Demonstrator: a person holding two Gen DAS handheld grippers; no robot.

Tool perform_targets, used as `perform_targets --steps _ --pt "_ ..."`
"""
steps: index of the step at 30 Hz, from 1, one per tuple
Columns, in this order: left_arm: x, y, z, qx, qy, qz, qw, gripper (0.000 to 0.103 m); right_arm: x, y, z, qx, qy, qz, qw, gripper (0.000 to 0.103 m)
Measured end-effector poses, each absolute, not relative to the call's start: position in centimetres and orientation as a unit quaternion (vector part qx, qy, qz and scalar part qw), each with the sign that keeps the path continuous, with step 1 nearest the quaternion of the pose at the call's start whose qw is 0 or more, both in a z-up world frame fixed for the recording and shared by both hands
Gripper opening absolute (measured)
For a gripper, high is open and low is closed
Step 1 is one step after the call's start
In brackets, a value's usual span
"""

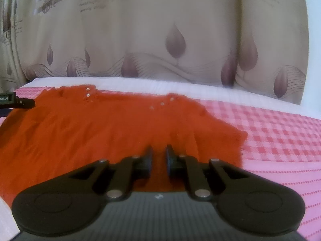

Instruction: Fold small clothes

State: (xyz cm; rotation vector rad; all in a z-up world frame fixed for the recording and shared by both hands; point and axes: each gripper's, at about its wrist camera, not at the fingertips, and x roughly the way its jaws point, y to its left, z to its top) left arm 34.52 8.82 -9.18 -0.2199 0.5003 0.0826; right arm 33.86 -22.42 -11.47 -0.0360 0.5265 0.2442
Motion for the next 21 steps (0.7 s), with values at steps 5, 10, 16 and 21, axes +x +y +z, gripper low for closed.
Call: perform_targets --steps 5,10,16,21 --pt "34.66 8.72 -9.18 -0.104 0.251 0.045 0.961 0.103 34.05 -22.71 -11.49 -0.008 0.263 0.132 0.956 0.018" --pt "34.74 8.68 -9.18 -0.1 0.253 0.05 0.961 0.103 34.14 -22.98 -11.48 0.002 0.264 0.143 0.954 0.024" --pt "34.8 8.62 -9.18 -0.097 0.254 0.051 0.961 0.103 34.0 -22.64 -11.47 -0.005 0.262 0.141 0.955 0.027" --pt "34.79 8.62 -9.21 -0.095 0.255 0.051 0.961 0.103 33.9 -22.42 -11.45 -0.011 0.26 0.141 0.955 0.035"
